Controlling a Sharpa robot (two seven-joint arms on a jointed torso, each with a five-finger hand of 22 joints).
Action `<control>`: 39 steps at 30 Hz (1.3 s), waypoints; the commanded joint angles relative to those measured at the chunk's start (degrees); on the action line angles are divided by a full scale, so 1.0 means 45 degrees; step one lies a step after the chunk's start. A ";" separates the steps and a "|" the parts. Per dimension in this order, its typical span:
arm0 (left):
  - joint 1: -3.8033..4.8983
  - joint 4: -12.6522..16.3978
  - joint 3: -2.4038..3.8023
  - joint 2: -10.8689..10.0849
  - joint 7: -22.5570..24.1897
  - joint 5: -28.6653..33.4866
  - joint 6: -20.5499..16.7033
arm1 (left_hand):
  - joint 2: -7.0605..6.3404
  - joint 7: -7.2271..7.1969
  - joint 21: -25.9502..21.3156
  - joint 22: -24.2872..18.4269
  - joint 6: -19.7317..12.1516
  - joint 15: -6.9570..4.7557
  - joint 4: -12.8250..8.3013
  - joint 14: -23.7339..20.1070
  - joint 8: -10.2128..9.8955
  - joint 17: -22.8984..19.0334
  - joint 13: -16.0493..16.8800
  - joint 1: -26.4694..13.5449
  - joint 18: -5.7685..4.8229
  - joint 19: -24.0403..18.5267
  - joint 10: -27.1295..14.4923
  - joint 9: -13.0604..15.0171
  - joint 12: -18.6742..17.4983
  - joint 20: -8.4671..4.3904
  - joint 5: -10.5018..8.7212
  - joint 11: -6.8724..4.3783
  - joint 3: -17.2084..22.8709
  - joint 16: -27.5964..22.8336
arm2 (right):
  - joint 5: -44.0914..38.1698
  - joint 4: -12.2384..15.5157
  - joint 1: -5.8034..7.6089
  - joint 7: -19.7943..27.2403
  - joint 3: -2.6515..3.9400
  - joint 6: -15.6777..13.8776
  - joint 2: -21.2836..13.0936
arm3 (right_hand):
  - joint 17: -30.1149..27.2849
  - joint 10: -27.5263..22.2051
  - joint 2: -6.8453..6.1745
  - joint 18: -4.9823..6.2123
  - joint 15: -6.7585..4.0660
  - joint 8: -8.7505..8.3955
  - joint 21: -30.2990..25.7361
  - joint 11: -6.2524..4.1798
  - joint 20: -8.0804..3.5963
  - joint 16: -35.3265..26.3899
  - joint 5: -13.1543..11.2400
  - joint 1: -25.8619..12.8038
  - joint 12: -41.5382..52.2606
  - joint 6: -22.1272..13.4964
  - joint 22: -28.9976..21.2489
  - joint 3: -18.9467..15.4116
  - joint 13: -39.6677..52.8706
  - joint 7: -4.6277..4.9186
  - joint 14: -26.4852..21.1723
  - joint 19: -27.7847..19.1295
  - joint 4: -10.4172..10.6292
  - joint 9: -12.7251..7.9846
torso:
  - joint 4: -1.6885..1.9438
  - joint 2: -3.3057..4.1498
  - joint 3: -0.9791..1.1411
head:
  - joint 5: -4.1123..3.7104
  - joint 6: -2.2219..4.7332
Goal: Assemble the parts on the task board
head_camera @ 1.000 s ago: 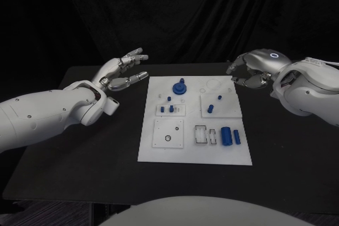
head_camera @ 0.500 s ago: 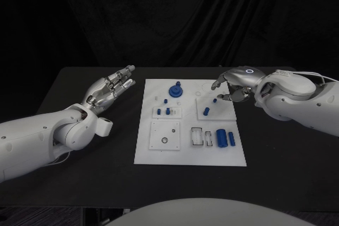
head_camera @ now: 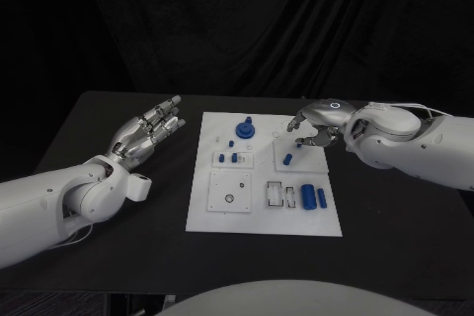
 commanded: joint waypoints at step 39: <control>-0.0209 -0.0278 0.0014 0.0317 0.2020 0.0165 0.0918 | 0.0202 -0.0060 0.0018 -0.0002 -0.0206 0.0506 -0.0052 0.0225 -0.0047 0.0069 0.0010 0.1023 0.0268 0.0187 0.0014 -0.0016 0.0190 0.0604 0.2464 0.0783 -0.0366 0.0045 | -0.0123 -0.0768 -0.0490 -0.0227 0.0008 0.0601 0.0153 | 0.0618 0.1166 0.0165 0.0179 -0.0060 0.0340 -0.0155 -0.0182 -0.0079 -0.0037 -0.0025 0.0172 0.0535 0.0908 0.2192 -0.0015 -0.0275 -0.0081 0.0122 0.0065 -0.0090 0.0087 | 0.0000 0.0033 -0.0249 | 0.0117 -0.0274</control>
